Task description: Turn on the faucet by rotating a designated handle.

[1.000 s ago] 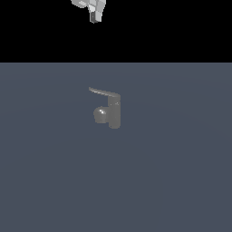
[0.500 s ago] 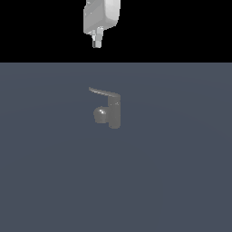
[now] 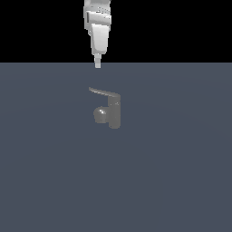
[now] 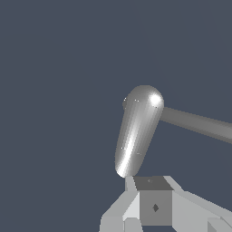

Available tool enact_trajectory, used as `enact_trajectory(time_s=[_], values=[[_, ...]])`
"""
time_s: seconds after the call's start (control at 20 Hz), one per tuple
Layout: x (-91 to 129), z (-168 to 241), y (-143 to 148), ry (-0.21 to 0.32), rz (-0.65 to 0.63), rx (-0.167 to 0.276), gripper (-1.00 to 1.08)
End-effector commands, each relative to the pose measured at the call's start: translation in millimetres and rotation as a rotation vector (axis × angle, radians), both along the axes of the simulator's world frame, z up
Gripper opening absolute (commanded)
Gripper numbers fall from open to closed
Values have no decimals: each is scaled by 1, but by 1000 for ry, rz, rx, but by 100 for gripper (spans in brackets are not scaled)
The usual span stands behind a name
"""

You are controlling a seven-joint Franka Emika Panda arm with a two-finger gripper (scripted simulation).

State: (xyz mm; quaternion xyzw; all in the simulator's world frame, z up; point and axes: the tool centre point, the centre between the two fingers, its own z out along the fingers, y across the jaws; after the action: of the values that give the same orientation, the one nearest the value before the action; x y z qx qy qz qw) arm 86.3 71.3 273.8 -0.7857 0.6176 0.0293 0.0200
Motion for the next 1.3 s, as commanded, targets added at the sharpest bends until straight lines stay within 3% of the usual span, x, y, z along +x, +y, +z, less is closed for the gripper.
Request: enact_trajectory(time_s=[0.0,0.6,1.25], values=[[11,-18,3,1,-66,-12,-100],[46,-85,12,-6,-292,-59,-100],[52,-101,14,-9,-341,-71,-100]])
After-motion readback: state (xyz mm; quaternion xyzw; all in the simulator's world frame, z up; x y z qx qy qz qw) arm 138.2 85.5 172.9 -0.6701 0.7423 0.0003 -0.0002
